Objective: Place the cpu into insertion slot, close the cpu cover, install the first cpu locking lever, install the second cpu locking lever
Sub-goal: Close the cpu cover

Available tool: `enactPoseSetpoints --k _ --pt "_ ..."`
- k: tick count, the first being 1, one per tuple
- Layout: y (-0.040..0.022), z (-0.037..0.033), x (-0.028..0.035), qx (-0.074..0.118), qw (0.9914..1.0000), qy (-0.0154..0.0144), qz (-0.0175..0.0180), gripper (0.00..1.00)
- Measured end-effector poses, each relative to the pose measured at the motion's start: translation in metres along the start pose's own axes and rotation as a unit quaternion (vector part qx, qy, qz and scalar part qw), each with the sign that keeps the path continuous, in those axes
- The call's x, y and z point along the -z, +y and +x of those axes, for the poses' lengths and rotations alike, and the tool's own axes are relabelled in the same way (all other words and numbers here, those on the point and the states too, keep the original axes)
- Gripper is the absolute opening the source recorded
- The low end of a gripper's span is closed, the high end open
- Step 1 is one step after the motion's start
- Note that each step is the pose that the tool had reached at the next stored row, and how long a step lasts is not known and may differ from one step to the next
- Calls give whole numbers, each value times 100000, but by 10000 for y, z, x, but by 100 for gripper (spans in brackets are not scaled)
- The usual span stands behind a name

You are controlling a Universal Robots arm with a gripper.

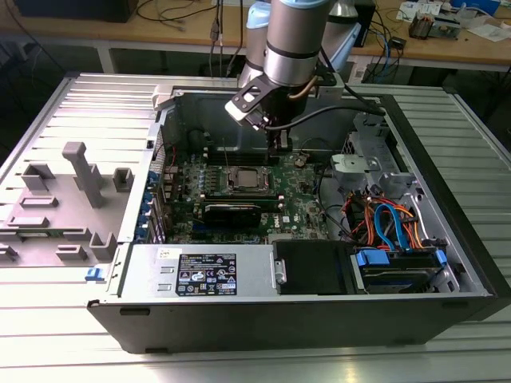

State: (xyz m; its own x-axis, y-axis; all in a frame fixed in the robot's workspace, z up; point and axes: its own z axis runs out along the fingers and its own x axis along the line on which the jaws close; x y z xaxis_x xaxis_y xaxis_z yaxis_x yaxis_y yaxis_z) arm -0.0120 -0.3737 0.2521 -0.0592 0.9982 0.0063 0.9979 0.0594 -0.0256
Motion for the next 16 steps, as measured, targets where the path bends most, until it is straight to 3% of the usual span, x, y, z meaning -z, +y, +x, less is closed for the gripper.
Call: enactPoseSetpoints --k 10,16 --pt "-54 3 -2 -2 100000 1 0 11" --pt "-118 7 -7 -4 100000 5 0 11"
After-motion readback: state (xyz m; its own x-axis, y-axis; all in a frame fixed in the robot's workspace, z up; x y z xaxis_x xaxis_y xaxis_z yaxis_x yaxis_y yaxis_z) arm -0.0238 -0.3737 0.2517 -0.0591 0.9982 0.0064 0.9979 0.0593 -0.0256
